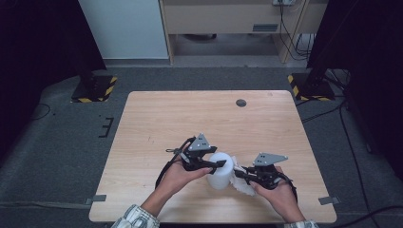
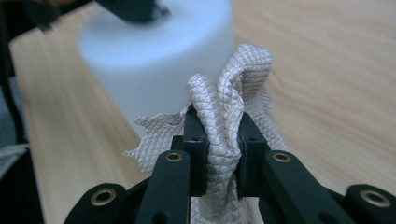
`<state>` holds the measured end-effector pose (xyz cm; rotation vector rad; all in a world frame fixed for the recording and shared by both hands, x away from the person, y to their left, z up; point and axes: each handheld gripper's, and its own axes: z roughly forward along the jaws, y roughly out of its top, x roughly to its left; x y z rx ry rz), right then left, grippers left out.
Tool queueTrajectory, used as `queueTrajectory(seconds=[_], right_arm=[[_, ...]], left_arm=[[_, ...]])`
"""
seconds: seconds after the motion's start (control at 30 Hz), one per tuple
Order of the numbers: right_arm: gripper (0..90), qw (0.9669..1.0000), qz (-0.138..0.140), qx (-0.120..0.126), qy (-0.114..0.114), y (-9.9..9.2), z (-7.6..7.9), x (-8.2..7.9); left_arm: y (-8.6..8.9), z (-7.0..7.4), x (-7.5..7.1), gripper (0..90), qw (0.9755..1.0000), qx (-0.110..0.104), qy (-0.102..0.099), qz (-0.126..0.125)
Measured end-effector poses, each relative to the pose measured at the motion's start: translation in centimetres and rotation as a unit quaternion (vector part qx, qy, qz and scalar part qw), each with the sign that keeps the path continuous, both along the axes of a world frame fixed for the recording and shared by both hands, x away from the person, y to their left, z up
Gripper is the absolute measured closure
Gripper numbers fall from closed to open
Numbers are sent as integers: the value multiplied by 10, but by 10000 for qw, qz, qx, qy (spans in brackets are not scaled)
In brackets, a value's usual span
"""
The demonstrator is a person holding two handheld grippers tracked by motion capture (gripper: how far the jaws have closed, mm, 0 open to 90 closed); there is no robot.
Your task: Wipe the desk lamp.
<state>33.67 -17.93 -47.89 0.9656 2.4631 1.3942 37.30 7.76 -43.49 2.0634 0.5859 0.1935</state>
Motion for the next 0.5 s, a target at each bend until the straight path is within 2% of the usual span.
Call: queueTrajectory(seconds=[0.13, 0.27, 0.4, 0.5], right_arm=[[781, 9994, 27, -261, 224, 3, -15, 5], [782, 9987, 131, -356, 345, 5, -19, -1], [782, 9986, 324, -288, 305, 6, -14, -14], [783, 9989, 428, -74, 183, 9, -4, -24]], left_arm=[[0, 0, 0, 368, 10000, -6, 10, -15], [1, -1, 2, 366, 10000, -32, 43, 3], [1, -1, 2, 369, 10000, -22, 38, 8], [1, -1, 1, 369, 10000, -17, 33, 18]])
